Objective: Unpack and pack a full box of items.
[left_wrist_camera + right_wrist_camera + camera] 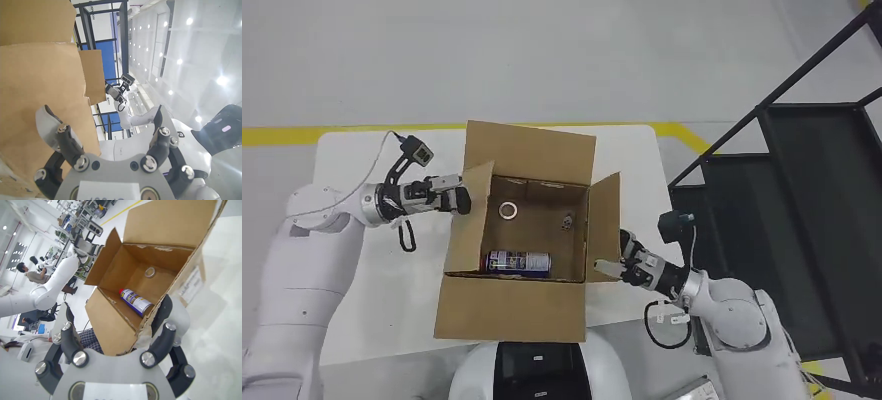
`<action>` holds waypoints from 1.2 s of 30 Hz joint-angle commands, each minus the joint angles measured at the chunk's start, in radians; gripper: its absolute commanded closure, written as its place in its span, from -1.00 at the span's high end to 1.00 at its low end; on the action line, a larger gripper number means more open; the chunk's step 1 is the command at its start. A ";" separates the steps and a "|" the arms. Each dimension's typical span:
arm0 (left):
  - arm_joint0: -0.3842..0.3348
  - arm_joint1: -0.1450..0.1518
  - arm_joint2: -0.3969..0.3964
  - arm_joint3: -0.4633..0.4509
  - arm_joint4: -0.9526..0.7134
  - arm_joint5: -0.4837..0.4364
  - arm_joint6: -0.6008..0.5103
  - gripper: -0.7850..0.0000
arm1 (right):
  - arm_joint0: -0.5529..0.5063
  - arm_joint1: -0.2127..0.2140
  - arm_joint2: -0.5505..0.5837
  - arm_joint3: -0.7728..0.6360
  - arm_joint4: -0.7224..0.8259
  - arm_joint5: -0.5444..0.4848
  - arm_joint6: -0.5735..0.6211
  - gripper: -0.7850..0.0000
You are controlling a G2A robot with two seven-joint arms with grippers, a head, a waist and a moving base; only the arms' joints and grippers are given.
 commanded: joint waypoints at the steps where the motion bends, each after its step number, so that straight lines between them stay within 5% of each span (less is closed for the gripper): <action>1: -0.008 -0.002 0.015 0.006 0.012 0.001 0.000 1.00 | 0.032 0.002 -0.034 0.014 0.023 0.007 0.012 1.00; 15: -0.053 -0.003 0.092 0.007 0.171 0.020 0.008 1.00 | 0.281 0.000 -0.391 0.167 -0.224 0.149 0.108 1.00; 36: -0.110 0.029 -0.017 0.055 0.102 -0.001 -0.036 1.00 | 0.204 0.031 -0.274 0.027 -0.205 0.137 0.018 1.00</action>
